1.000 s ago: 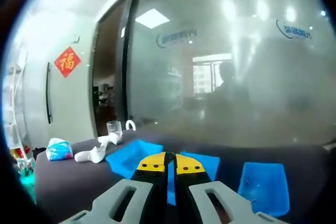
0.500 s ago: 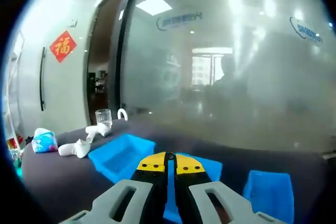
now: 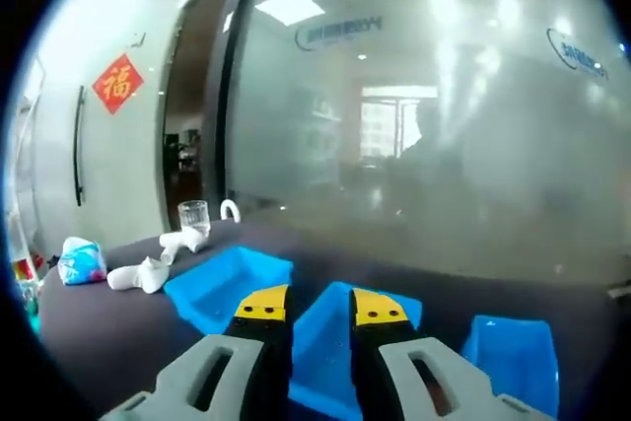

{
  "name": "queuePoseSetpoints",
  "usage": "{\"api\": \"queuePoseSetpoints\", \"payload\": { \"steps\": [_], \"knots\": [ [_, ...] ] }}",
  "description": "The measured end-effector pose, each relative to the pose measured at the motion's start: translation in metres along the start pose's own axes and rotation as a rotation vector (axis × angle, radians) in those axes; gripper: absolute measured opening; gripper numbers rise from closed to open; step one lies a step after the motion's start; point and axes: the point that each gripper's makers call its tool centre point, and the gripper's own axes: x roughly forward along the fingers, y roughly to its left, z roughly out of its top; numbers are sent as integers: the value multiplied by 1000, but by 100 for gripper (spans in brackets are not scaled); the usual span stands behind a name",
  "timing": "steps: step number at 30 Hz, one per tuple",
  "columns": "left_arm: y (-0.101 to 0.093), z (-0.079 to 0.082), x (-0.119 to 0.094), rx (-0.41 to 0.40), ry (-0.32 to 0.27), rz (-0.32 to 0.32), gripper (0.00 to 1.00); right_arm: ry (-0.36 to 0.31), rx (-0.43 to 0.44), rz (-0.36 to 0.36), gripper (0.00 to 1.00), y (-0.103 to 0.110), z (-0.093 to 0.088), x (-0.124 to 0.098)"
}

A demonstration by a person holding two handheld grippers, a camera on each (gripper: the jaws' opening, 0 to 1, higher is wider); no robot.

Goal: Sort the screws, nuts, and washers into the corresponding bins

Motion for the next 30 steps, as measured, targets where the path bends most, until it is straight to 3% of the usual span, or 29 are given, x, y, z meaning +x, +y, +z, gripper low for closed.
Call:
{"api": "queuePoseSetpoints", "payload": {
  "steps": [8, 14, 20, 30],
  "knots": [
    [-3, -2, 0, -5, 2, -29, 43, -15, 2, 83, 20, 17, -6, -37],
    [-5, -4, 3, -2, 7, -42, 43, -42, -47, 203, 21, 45, -14, -87],
    [-10, -7, 5, 1, 15, -62, 44, -57, 2, 287, 21, 62, -24, -139],
    [-28, -8, 8, 0, 20, -125, 44, -72, 18, 352, 21, 67, -45, -204]
  ]
}}
